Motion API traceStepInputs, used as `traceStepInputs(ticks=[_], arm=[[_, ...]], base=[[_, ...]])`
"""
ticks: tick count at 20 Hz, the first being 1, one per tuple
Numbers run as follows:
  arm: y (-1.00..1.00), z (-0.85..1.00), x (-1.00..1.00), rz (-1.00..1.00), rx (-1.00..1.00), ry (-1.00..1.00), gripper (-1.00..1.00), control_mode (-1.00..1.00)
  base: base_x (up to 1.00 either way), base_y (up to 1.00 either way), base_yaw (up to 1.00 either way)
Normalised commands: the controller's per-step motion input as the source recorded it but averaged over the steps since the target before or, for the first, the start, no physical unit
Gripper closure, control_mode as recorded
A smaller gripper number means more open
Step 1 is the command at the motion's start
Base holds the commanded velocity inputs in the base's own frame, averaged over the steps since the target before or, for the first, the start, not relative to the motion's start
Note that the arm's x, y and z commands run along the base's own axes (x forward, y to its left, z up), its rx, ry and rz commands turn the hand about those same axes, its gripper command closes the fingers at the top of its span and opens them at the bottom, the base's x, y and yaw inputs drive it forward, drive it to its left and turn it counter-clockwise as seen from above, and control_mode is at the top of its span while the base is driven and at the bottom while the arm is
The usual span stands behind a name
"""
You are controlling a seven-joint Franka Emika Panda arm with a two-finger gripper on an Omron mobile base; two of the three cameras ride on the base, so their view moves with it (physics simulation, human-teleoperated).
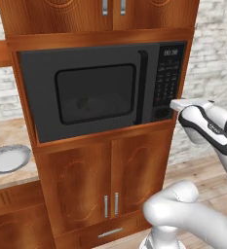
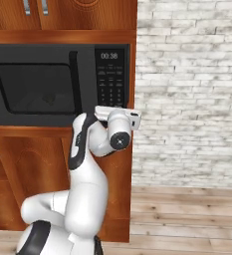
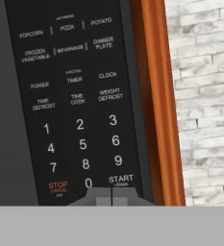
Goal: Pick the broccoli from the counter and place it in the microwave. Then turn on the microwave.
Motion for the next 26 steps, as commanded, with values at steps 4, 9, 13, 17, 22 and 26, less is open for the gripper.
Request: traceStepInputs(ticks=[4,9,13,17,22,26], arm=[[0.00,-0.10,0.16,0.00,-0.02,0.00,1.00,-1.00],[0.00,-0.07,0.21,0.00,-0.01,0.01,1.00,-1.00],[0.00,-0.05,0.18,0.00,-0.01,0.00,1.00,-1.00],[0.00,-0.10,0.09,0.00,-0.01,0.00,1.00,-1.00],[0.00,-0.08,0.19,0.00,-0.01,0.00,1.00,-1.00],[0.00,0.00,0.32,0.00,0.00,0.00,1.00,-1.00]], base=[[0.00,0.00,0.00],[0.00,0.00,0.00],[0.00,0.00,0.00],[0.00,0.00,0.00],[0.00,0.00,0.00],[0.00,0.00,0.00]])
